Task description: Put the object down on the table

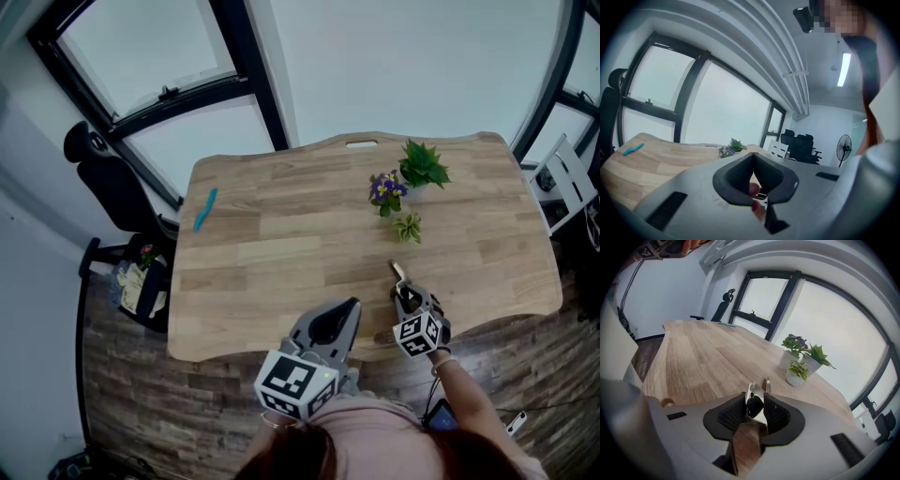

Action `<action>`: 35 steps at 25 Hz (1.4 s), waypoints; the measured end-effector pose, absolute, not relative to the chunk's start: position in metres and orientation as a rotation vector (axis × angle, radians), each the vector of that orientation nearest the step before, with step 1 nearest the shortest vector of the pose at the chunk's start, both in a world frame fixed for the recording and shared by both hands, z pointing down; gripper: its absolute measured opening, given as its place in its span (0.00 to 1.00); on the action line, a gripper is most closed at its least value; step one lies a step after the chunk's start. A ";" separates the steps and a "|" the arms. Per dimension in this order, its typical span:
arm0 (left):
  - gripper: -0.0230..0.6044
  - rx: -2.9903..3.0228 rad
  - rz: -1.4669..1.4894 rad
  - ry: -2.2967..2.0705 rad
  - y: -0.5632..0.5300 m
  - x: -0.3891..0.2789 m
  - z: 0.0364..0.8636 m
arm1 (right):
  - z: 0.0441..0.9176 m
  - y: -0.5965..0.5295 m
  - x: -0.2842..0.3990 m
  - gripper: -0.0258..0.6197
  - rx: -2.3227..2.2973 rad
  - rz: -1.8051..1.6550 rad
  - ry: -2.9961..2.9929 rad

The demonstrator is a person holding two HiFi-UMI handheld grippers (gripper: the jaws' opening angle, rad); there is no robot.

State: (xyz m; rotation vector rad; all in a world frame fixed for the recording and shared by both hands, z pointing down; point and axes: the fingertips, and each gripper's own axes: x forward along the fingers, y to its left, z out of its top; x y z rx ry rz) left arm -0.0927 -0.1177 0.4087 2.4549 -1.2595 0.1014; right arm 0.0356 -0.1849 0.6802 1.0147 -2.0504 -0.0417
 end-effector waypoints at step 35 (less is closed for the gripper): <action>0.04 2.536 0.099 -1.336 -0.104 -0.090 0.391 | 0.565 -0.159 0.032 0.07 1.344 0.192 -2.336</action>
